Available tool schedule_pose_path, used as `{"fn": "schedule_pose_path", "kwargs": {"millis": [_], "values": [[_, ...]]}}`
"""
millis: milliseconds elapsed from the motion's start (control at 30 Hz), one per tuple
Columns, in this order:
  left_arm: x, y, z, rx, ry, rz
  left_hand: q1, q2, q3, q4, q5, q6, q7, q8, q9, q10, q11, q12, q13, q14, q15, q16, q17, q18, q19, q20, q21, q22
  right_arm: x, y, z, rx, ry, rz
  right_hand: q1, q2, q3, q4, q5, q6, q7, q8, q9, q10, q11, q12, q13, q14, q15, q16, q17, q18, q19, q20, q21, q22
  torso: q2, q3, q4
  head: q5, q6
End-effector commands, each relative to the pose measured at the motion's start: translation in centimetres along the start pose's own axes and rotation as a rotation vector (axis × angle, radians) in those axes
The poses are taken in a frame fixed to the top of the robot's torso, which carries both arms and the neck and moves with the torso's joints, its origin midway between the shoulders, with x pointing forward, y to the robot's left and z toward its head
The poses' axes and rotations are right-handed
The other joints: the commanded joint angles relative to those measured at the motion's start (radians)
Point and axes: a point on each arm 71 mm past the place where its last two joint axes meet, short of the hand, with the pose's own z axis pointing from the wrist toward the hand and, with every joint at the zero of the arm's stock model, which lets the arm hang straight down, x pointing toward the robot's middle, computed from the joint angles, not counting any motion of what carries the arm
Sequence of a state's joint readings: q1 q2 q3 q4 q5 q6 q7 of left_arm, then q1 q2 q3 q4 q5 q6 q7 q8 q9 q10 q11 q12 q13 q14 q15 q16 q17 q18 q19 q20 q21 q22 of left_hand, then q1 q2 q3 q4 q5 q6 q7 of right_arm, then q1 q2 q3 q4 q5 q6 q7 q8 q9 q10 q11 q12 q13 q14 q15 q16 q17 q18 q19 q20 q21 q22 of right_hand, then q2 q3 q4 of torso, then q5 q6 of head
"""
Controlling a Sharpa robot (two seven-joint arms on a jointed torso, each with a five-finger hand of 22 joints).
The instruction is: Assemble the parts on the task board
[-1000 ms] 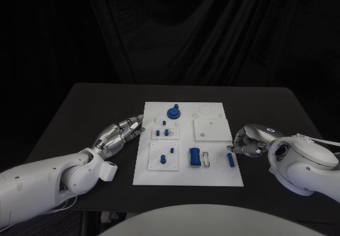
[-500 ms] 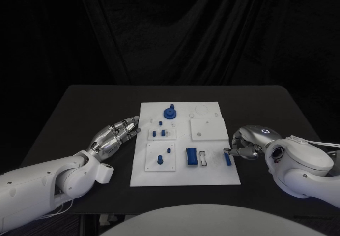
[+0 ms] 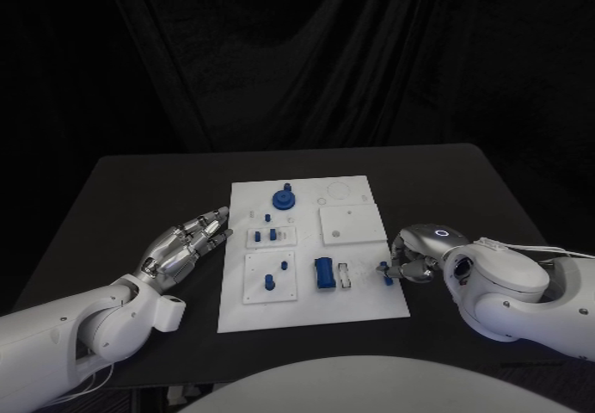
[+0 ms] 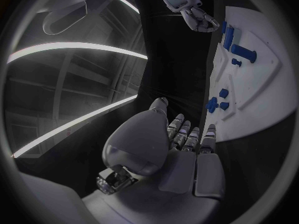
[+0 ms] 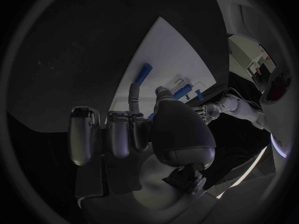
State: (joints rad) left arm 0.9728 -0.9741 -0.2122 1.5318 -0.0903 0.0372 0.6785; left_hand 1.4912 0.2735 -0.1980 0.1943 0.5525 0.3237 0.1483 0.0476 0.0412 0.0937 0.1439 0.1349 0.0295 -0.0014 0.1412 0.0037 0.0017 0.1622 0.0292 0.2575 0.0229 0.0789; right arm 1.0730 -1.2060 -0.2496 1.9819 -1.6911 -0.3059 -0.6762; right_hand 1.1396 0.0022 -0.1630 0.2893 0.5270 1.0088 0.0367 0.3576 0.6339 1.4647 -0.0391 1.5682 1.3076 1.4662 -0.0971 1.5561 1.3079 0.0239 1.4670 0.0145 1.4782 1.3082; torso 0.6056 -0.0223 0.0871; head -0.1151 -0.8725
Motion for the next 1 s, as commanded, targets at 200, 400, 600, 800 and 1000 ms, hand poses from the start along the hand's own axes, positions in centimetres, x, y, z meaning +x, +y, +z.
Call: {"fn": "schedule_pose_path", "kwargs": {"millis": [200, 400, 600, 800, 1000], "values": [[0.1, -0.1, 0.0, 0.018, -0.002, -0.005, 0.006, 0.006, 0.004, 0.0, 0.004, 0.007, 0.0, 0.007, 0.001, 0.001, 0.0, 0.005, 0.001, 0.001, -0.001, -0.004, -0.002, 0.019, 0.002, 0.004, -0.001, 0.001, 0.5, -0.2, 0.2, 0.026, 0.035, -0.012, 0.04, -0.006, -0.007, 0.001, 0.074, 0.009, 0.009, -0.056, -0.039, 0.106, 0.014, 0.003, 0.263, 0.095, 0.01, -0.008, 0.213, 0.003, 0.055, 0.009, -0.008, 0.227, 0.0, -0.0001, 0.0, -0.023, 0.0], [0.1, 0.0, 0.0, 0.018, -0.001, -0.005, 0.006, 0.006, 0.004, 0.0, 0.004, 0.007, 0.0, 0.007, 0.001, 0.001, 0.0, 0.005, 0.001, 0.001, -0.001, -0.004, -0.002, 0.019, 0.002, 0.004, -0.001, 0.001, 0.8, -0.2, 0.5, 0.032, 0.043, -0.011, 0.051, -0.004, -0.004, 0.0, 0.088, 0.008, 0.014, -0.076, -0.054, 0.106, 0.018, 0.003, 0.263, 0.094, 0.014, -0.008, 0.212, 0.003, 0.054, 0.013, -0.01, 0.226, 0.0, -0.0002, 0.0, -0.044, 0.0], [0.1, 0.0, 0.0, 0.017, -0.002, -0.005, 0.006, 0.005, 0.004, 0.0, 0.004, 0.006, 0.0, 0.007, 0.001, 0.001, 0.001, 0.005, 0.001, 0.001, -0.001, -0.004, -0.002, 0.019, 0.002, 0.004, -0.001, 0.001, 1.4, -0.3, 0.8, 0.04, 0.06, -0.014, 0.078, -0.005, 0.004, 0.0, 0.155, 0.019, 0.015, -0.099, -0.072, 0.106, 0.02, 0.003, 0.263, 0.094, 0.016, -0.009, 0.211, 0.004, 0.053, 0.016, -0.012, 0.226, 0.0, -0.0003, 0.0, -0.063, 0.0], [0.1, 0.0, 0.0, 0.015, 0.001, -0.007, 0.006, 0.005, 0.004, 0.0, 0.004, 0.007, 0.0, 0.007, 0.001, 0.001, 0.001, 0.006, 0.001, 0.001, -0.001, -0.004, -0.002, 0.019, 0.002, 0.004, 0.0, 0.002, 2.1, -0.5, 1.3, 0.048, 0.075, -0.022, 0.088, -0.007, 0.011, -0.001, 0.204, 0.025, 0.015, -0.112, -0.081, 0.106, 0.02, 0.003, 0.263, 0.094, 0.017, -0.009, 0.21, 0.004, 0.053, 0.016, -0.014, 0.225, 0.0, -0.0004, 0.0001, -0.077, 0.0], [0.2, 0.1, 0.1, 0.013, 0.003, -0.009, 0.007, 0.004, 0.005, -0.001, 0.005, 0.007, 0.001, 0.007, 0.001, 0.0, 0.002, 0.006, 0.001, 0.001, 0.0, -0.004, -0.002, 0.019, 0.002, 0.005, 0.0, 0.003, 3.0, -0.4, 1.7, 0.05, 0.085, -0.021, 0.116, -0.009, 0.023, -0.005, 0.235, 0.027, 0.015, -0.119, -0.086, 0.106, 0.019, 0.003, 0.263, 0.093, 0.016, -0.01, 0.207, 0.005, 0.051, 0.016, -0.018, 0.224, 0.0, -0.0005, -0.0002, -0.094, 0.0]]}}
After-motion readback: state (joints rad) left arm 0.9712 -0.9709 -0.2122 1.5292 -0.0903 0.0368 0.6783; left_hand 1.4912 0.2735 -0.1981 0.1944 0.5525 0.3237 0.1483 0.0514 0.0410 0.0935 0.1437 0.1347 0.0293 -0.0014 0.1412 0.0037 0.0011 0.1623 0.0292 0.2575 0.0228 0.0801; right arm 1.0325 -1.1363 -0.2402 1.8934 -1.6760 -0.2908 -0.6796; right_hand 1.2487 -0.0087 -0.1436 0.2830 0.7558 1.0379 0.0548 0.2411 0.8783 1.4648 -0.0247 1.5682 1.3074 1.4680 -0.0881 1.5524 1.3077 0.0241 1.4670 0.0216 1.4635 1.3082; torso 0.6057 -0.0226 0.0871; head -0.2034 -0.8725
